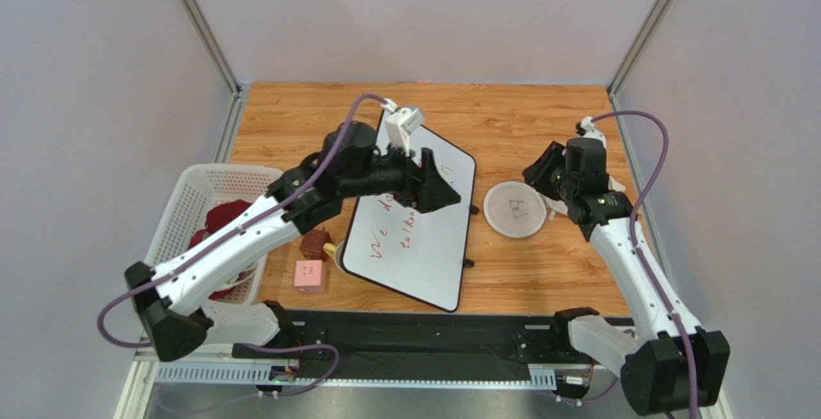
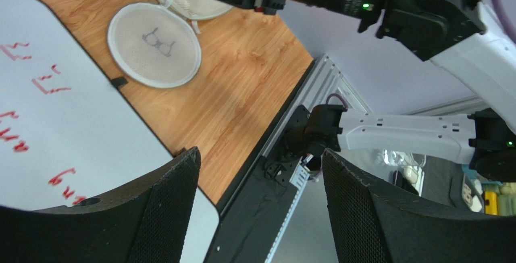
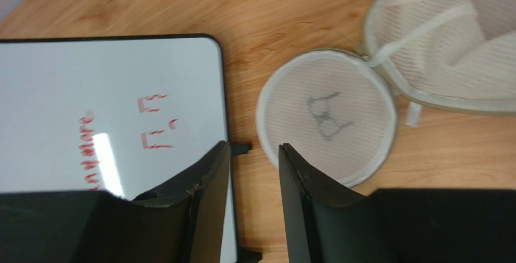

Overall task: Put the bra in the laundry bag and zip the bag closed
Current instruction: Open the laundry bag at the center of the board.

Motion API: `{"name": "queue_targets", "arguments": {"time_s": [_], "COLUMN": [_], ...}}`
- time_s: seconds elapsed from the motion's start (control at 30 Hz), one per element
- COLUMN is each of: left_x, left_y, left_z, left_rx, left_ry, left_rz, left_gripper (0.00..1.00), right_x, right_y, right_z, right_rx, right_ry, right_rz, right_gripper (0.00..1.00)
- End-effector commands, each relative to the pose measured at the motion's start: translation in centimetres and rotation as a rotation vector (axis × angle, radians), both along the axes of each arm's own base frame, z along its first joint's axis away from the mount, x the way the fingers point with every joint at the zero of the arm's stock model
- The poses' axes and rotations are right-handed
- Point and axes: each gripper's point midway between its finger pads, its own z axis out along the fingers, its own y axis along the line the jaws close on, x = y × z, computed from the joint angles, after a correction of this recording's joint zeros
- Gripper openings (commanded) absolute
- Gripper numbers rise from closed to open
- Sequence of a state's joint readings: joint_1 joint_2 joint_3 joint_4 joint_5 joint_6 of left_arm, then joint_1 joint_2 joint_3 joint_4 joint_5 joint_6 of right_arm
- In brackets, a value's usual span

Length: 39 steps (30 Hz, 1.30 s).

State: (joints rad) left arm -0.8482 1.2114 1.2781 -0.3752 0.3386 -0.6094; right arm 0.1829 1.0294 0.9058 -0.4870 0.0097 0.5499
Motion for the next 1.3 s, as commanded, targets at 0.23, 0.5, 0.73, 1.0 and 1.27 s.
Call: {"name": "queue_targets", "arguments": {"time_s": [0.23,0.5,0.73,1.0,1.27], "left_x": [1.3,1.6,1.7,2.3,4.0], "left_y": [-5.1,-4.9,-5.0,-5.5,-6.7], "left_z": [-1.4,-3.2,-3.7,-4.2,-5.7], "left_rx": [0.111,0.176,0.196,0.217,0.256], "left_ry": [-0.07,-0.079,-0.074,-0.072,-0.055], "left_rz": [0.063,0.098,0.099,0.111,0.158], "left_gripper": [0.74,0.72,0.73,0.78,0.86], "right_x": [-2.7,-3.8,-3.9,-3.8,-3.2], "right_y": [-4.7,-5.3,-5.5,-5.8,-5.7], "right_z": [-12.7,-16.9,-18.0,-19.1,-16.4], "right_rx": [-0.013,-0.096,-0.076,-0.067,0.025], "right_ry": [0.441,0.574,0.587,0.596,0.486], "right_rz": [-0.317,-0.482,-0.56,-0.615,-0.588], "right_gripper": [0.52,0.43,0.41,0.28,0.0]}}
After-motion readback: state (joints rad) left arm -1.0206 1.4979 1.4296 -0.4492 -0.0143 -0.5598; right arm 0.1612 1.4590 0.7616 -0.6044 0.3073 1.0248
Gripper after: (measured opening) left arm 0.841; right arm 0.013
